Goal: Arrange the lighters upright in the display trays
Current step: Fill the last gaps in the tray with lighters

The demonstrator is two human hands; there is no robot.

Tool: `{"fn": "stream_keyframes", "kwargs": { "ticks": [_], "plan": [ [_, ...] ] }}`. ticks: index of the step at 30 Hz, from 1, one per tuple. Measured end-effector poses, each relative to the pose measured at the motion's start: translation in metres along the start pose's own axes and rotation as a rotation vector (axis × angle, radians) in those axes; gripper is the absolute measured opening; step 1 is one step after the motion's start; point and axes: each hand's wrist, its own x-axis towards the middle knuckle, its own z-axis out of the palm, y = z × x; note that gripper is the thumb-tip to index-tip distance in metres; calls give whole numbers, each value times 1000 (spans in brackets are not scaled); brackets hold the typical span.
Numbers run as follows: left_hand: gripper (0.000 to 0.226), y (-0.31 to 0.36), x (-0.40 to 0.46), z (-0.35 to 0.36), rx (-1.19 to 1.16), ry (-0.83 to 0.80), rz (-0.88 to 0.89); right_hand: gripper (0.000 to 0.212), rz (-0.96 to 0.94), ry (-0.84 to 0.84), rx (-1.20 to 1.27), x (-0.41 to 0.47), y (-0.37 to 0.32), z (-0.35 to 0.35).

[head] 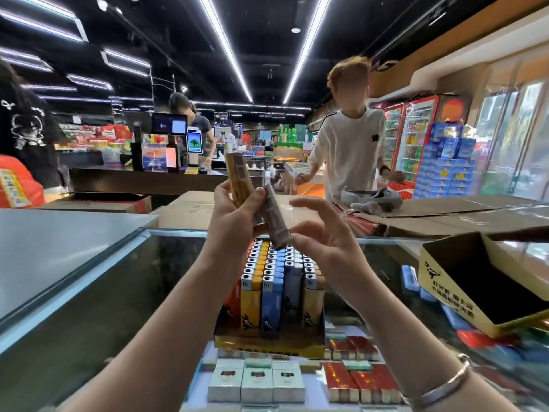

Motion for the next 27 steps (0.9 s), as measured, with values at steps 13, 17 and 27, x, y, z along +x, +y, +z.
{"fn": "stream_keyframes", "kwargs": {
  "ticks": [13,17,27],
  "plan": [
    [26,-6,-6,-4,167,29,94,29,-94,-18,-259,-4,-6,13],
    [23,-5,-1,-12,282,-30,204,31,3,154,36,-1,-8,3],
    [29,-2,1,-26,459,-261,72,19,88,333,244,2,-4,-16]
  ]
}}
